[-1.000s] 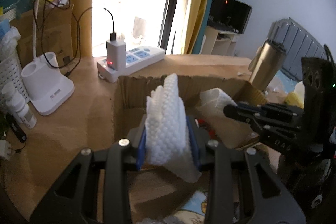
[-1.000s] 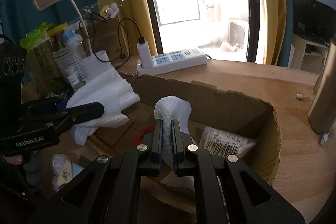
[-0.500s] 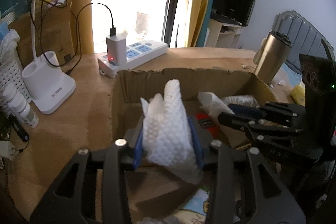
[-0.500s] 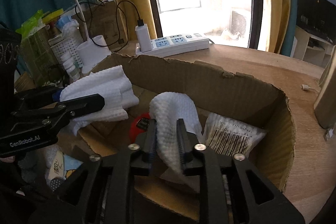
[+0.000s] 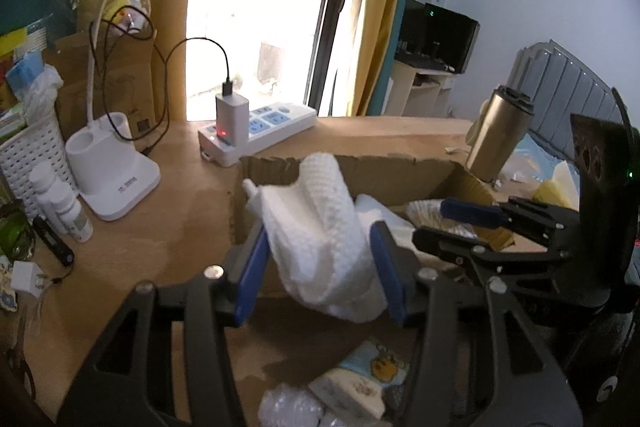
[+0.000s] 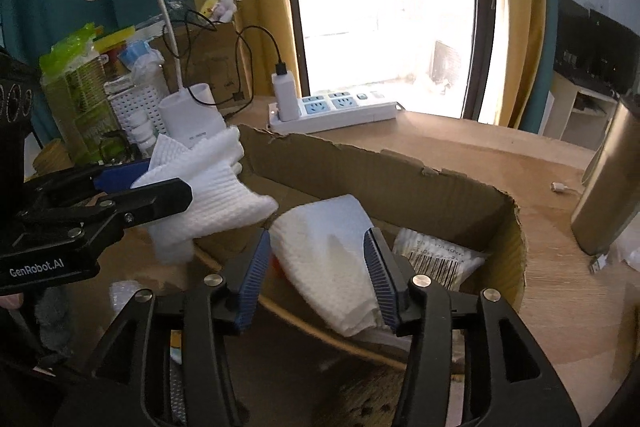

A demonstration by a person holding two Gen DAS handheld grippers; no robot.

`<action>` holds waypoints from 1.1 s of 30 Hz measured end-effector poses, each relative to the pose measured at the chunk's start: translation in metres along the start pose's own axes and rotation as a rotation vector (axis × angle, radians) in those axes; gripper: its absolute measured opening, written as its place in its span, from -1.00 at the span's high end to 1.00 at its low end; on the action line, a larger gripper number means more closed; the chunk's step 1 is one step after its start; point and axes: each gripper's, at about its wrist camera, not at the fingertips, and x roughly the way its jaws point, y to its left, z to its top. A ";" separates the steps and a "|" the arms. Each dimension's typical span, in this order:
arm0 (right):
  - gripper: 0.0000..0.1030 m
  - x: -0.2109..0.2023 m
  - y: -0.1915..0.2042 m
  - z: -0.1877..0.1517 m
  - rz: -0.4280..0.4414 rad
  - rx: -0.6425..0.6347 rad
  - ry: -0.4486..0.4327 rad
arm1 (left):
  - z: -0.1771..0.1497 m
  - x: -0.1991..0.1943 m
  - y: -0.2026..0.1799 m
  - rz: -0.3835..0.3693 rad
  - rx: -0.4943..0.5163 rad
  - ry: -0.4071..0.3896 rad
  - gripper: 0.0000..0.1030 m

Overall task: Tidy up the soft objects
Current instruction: 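Open both grippers to drop the white cloths into the box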

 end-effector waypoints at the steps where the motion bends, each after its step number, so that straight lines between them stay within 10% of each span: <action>1: -0.01 -0.002 0.003 0.000 0.000 -0.004 -0.002 | -0.001 -0.003 0.000 0.000 -0.002 -0.004 -0.03; 33: -0.18 -0.045 0.035 -0.007 -0.076 -0.022 -0.065 | -0.029 -0.067 0.016 0.007 -0.044 -0.078 -0.05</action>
